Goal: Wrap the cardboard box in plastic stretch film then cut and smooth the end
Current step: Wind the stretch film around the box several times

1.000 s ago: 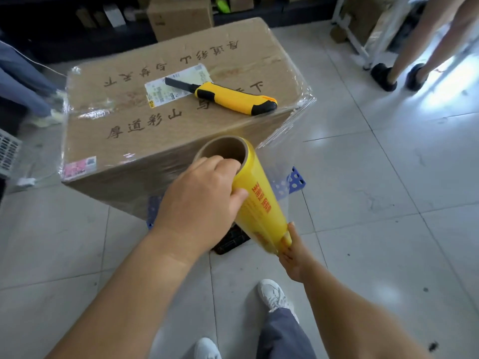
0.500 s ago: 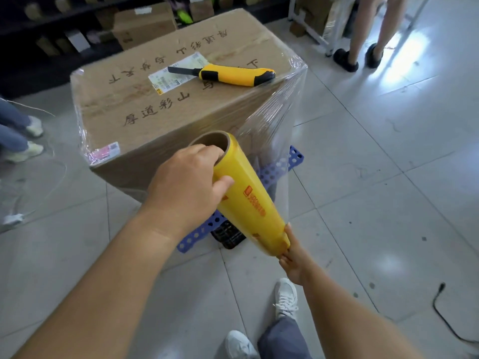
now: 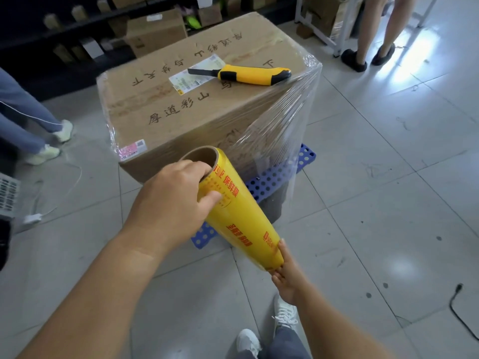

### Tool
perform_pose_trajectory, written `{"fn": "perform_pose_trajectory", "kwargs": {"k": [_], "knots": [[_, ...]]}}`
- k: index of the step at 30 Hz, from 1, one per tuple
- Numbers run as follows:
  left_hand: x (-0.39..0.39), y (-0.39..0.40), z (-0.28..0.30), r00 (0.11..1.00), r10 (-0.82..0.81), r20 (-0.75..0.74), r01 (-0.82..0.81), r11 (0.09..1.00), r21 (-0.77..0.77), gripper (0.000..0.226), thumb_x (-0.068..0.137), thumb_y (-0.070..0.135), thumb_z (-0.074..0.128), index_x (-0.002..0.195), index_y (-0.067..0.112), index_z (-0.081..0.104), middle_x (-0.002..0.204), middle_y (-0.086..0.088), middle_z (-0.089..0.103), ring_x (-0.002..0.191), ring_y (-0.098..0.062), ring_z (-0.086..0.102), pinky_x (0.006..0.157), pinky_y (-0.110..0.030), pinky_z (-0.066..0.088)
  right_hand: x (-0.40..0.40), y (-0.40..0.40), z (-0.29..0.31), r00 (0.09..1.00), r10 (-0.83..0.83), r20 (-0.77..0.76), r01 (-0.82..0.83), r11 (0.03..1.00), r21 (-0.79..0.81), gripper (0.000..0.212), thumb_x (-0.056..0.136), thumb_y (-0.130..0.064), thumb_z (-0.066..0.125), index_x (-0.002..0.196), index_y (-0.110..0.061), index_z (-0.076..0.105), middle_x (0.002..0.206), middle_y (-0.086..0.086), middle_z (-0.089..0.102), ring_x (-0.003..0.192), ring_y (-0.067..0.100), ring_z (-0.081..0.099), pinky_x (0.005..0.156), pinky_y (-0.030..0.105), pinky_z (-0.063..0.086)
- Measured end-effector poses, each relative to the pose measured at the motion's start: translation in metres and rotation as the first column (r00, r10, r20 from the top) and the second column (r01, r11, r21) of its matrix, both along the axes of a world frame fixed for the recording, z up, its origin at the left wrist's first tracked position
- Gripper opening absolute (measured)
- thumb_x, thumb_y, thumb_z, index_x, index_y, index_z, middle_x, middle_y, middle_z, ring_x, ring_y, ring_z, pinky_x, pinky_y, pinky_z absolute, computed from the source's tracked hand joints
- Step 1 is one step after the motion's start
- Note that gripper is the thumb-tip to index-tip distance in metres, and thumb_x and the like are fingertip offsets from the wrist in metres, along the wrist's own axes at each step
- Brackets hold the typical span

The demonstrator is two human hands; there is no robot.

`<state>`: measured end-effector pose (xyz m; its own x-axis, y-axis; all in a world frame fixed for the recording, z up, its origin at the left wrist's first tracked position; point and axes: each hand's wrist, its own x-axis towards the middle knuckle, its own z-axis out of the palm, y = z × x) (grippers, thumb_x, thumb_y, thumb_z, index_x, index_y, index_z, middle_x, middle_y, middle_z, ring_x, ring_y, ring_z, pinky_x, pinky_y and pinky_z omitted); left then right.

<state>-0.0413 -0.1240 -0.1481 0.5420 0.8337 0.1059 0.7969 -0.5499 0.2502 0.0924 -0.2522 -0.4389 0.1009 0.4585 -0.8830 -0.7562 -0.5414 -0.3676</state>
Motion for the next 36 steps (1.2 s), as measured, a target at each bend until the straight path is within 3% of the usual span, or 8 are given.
{"fn": "perform_pose_trajectory", "kwargs": {"k": [6, 10, 15, 24, 29, 31, 33, 36], "knots": [[-0.028, 0.003, 0.001, 0.999, -0.029, 0.02, 0.029, 0.999, 0.029, 0.027, 0.078, 0.033, 0.065, 0.101, 0.02, 0.061, 0.097, 0.001, 0.061, 0.094, -0.023, 0.054, 0.072, -0.034, 0.042, -0.035, 0.008, 0.002, 0.996, -0.085, -0.01, 0.085, 0.996, -0.031, 0.088, 0.079, -0.065, 0.057, 0.147, -0.015, 0.032, 0.146, 0.009, 0.041, 0.132, 0.024, 0.044, 0.112, 0.034, 0.033], [-0.05, 0.01, 0.001, 0.994, -0.108, 0.018, 0.106, 0.993, 0.058, 0.027, 0.078, 0.032, 0.067, 0.1, 0.018, 0.062, 0.095, -0.001, 0.063, 0.093, -0.025, 0.055, 0.071, -0.034, 0.042, -0.071, 0.012, 0.003, 0.985, -0.17, -0.022, 0.169, 0.985, -0.035, 0.085, 0.078, -0.066, 0.058, 0.145, -0.019, 0.035, 0.143, 0.006, 0.044, 0.122, 0.02, 0.05, 0.1, 0.027, 0.041], [-0.082, 0.019, 0.002, 0.982, -0.19, -0.005, 0.19, 0.979, 0.072, 0.03, 0.079, 0.034, 0.066, 0.105, 0.018, 0.061, 0.099, -0.001, 0.062, 0.095, -0.024, 0.055, 0.074, -0.034, 0.043, -0.118, 0.018, 0.001, 0.972, -0.232, -0.042, 0.231, 0.973, -0.018, 0.084, 0.08, -0.061, 0.06, 0.146, -0.016, 0.035, 0.145, 0.008, 0.045, 0.134, 0.023, 0.042, 0.115, 0.034, 0.03], [-0.126, 0.036, 0.004, 0.971, -0.235, -0.04, 0.238, 0.966, 0.103, 0.031, 0.079, 0.031, 0.066, 0.105, 0.016, 0.062, 0.099, -0.005, 0.063, 0.092, -0.027, 0.055, 0.073, -0.036, 0.044, -0.177, 0.048, 0.01, 0.965, -0.247, -0.087, 0.248, 0.969, 0.008, 0.083, 0.08, -0.067, 0.056, 0.145, -0.02, 0.036, 0.147, 0.006, 0.043, 0.134, 0.023, 0.041, 0.109, 0.029, 0.033], [-0.137, 0.049, 0.0, 0.963, -0.264, -0.061, 0.27, 0.955, 0.122, 0.029, 0.079, 0.029, 0.065, 0.105, 0.015, 0.062, 0.097, -0.004, 0.063, 0.091, -0.026, 0.055, 0.07, -0.033, 0.041, -0.191, 0.08, 0.005, 0.942, -0.31, -0.131, 0.314, 0.949, 0.017, 0.084, 0.075, -0.073, 0.056, 0.143, -0.026, 0.041, 0.147, 0.002, 0.044, 0.128, 0.019, 0.046, 0.088, 0.024, 0.042], [-0.139, 0.053, -0.003, 0.955, -0.289, -0.072, 0.296, 0.946, 0.133, 0.027, 0.079, 0.026, 0.067, 0.102, 0.013, 0.063, 0.093, -0.005, 0.064, 0.089, -0.028, 0.056, 0.068, -0.033, 0.041, -0.196, 0.094, 0.002, 0.936, -0.324, -0.14, 0.332, 0.942, 0.038, 0.082, 0.075, -0.075, 0.053, 0.142, -0.029, 0.042, 0.148, -0.001, 0.042, 0.105, 0.013, 0.051, 0.072, 0.021, 0.041], [-0.14, 0.055, -0.006, 0.945, -0.315, -0.083, 0.325, 0.933, 0.154, 0.025, 0.079, 0.025, 0.068, 0.099, 0.011, 0.063, 0.09, -0.007, 0.064, 0.086, -0.03, 0.057, 0.066, -0.034, 0.044, -0.198, 0.107, -0.004, 0.931, -0.337, -0.139, 0.347, 0.936, 0.058, 0.08, 0.074, -0.076, 0.051, 0.14, -0.031, 0.044, 0.147, -0.004, 0.043, 0.079, 0.007, 0.042, 0.059, 0.02, 0.031], [-0.142, 0.055, -0.009, 0.93, -0.352, -0.109, 0.367, 0.906, 0.211, 0.028, 0.078, 0.031, 0.057, 0.095, 0.009, 0.065, 0.087, -0.01, 0.066, 0.082, -0.033, 0.061, 0.064, -0.036, 0.05, -0.201, 0.123, -0.006, 0.92, -0.358, -0.159, 0.371, 0.927, 0.057, 0.074, 0.078, -0.071, 0.05, 0.138, -0.028, 0.044, 0.137, -0.003, 0.044, 0.072, 0.005, 0.036, 0.057, 0.02, 0.028]]}}
